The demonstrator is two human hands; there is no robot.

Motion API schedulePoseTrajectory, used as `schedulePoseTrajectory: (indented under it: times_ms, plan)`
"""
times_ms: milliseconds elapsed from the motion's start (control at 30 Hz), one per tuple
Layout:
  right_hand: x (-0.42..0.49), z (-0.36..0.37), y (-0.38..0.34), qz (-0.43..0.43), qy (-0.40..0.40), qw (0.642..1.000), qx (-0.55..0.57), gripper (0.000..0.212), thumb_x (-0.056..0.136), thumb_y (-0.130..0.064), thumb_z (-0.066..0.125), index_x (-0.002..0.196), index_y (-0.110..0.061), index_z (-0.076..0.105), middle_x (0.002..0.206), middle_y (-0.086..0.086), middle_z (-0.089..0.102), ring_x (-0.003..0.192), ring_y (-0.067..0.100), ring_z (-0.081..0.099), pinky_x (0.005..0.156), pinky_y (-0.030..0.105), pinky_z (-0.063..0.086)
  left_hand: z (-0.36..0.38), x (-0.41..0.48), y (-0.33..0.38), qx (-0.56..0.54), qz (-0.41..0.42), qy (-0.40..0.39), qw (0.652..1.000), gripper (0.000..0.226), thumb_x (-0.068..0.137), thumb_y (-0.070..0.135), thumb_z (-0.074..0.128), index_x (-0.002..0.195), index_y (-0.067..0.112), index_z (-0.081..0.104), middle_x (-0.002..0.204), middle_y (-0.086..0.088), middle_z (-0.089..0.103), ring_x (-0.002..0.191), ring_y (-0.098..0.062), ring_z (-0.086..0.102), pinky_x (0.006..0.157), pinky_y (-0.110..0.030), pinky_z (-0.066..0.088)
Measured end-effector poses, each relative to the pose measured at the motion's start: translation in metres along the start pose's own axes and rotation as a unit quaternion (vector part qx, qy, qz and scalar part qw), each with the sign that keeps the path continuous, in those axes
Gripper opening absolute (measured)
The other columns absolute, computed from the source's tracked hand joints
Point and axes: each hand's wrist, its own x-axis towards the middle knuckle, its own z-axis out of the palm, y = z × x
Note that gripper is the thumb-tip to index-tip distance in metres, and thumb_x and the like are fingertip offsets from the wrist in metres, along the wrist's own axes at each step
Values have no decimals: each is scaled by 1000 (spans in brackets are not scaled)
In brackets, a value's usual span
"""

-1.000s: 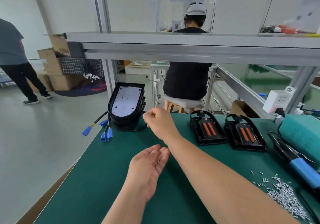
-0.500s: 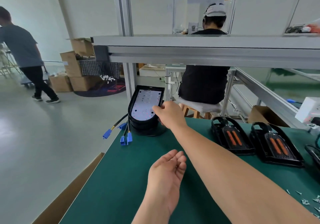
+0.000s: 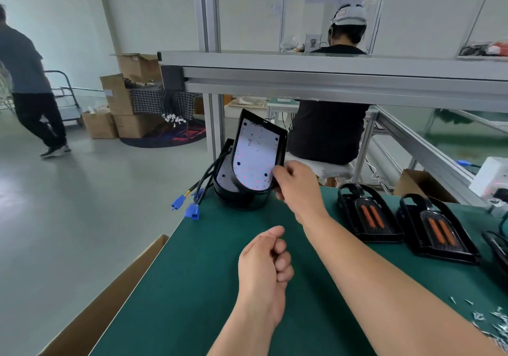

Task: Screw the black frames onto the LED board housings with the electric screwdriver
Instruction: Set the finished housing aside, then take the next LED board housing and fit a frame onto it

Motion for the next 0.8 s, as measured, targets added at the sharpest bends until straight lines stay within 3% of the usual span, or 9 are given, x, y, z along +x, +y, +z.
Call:
schedulePoseTrajectory:
  times_ms: [133, 233, 333, 433, 500, 533, 667, 800]
  plan:
    - [-36, -29, 3, -11, 1, 999, 37, 35, 92, -27, 62, 72, -10, 41, 59, 4, 52, 48, 21, 52, 49, 31, 34, 4, -4, 2, 22, 40, 23, 999, 27, 92, 17, 55, 111, 5, 71, 66, 4, 43, 50, -13, 27, 42, -26, 20]
    - [-70, -48, 4, -23, -13, 999, 42, 37, 95, -31, 63, 69, -15, 40, 57, 4, 52, 52, 21, 50, 54, 35, 36, 3, -4, 8, 28, 85, 33, 995, 15, 96, 22, 53, 89, 12, 62, 64, 5, 37, 49, -13, 21, 41, -26, 17]
    - [-103, -62, 5, -19, -3, 999, 37, 43, 99, -29, 65, 66, -20, 40, 55, 0, 46, 54, 19, 46, 57, 39, 38, 4, -9, 13, 29, 137, 6, 990, 37, 103, 50, 48, 76, 24, 53, 65, 5, 33, 50, -14, 16, 44, -28, 13]
    - [-135, -69, 9, 2, 31, 999, 27, 43, 102, -27, 67, 69, -17, 43, 58, 11, 51, 53, 17, 49, 57, 36, 41, 3, -17, 17, 80, 220, -43, 971, 62, 91, 76, 48, 88, 19, 73, 68, 4, 54, 49, -11, 38, 46, -21, 28]
    - [-155, -72, 12, 31, 38, 998, 35, 39, 102, -28, 68, 73, -13, 47, 60, 15, 59, 53, 19, 54, 55, 37, 42, -1, -19, 20, 161, 269, -65, 947, 60, 89, 73, 57, 101, 17, 76, 86, -2, 72, 72, -11, 62, 66, -24, 47]
    - [-164, -74, 14, 47, 30, 998, 40, 38, 102, -28, 70, 74, -11, 49, 60, 13, 61, 52, 21, 56, 53, 38, 42, -3, -20, 22, 203, 281, -72, 935, 54, 88, 67, 62, 100, 15, 74, 91, -2, 72, 82, -13, 62, 76, -29, 47]
    - [-187, -91, 14, 100, -15, 992, 77, 34, 97, -37, 73, 74, -14, 62, 67, 11, 70, 52, 22, 62, 45, 30, 39, -10, -22, 27, 287, 250, -99, 919, 51, 86, 49, 68, 77, 4, 46, 78, -13, 35, 74, -26, 31, 71, -40, 24]
    - [-185, -123, 25, 143, 15, 988, 62, 44, 99, -54, 63, 85, -13, 70, 62, 7, 62, 49, 20, 53, 43, 23, 32, -14, -23, 26, 392, 182, -112, 895, 67, 80, 64, 66, 79, -1, 49, 81, -4, 36, 76, -20, 31, 76, -37, 24]
